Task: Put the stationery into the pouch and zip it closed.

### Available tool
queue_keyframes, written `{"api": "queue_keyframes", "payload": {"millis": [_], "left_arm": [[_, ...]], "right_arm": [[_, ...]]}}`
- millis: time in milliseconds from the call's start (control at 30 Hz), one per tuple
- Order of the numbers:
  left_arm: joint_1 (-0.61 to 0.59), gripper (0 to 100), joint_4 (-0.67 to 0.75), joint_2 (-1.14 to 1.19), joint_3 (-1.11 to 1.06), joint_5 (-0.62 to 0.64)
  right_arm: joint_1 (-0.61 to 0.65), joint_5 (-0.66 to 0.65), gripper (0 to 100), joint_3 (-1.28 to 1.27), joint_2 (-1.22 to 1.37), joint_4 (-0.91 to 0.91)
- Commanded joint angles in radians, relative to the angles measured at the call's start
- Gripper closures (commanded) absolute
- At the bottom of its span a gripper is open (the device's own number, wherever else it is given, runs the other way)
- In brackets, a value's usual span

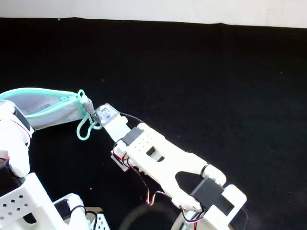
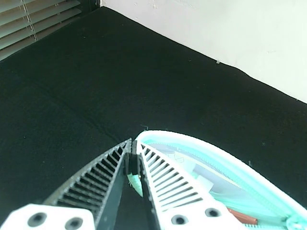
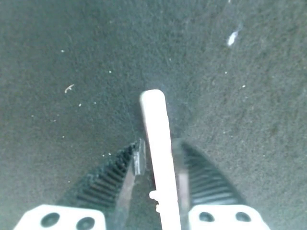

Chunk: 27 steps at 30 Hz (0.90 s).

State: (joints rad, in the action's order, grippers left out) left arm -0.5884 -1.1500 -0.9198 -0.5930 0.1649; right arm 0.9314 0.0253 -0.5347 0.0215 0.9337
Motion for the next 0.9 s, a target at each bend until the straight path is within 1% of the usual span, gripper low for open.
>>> {"api": "queue_keyframes", "payload": {"millis": [0, 367, 433, 533, 567, 867], "left_arm": [[0.005, 99, 0.000, 0.039, -0.047, 0.008], [0.005, 99, 0.000, 0.039, -0.047, 0.008], [0.005, 99, 0.000, 0.039, -0.047, 0.008], [0.005, 99, 0.002, 0.039, -0.047, 0.008], [0.005, 99, 0.002, 0.039, -0.047, 0.008], [0.005, 99, 0.002, 0.039, -0.047, 0.008]], "right_arm": [[0.008, 0.011, 98.5, 0.004, -0.025, -0.010], [0.010, 0.011, 97.4, 0.004, -0.025, -0.004], [0.010, 0.011, 93.2, 0.002, -0.025, -0.004], [0.010, 0.011, 83.9, -0.021, -0.028, -0.007], [0.010, 0.011, 82.7, -0.027, -0.028, -0.008], [0.010, 0.011, 83.0, -0.028, -0.027, -0.010]]}}
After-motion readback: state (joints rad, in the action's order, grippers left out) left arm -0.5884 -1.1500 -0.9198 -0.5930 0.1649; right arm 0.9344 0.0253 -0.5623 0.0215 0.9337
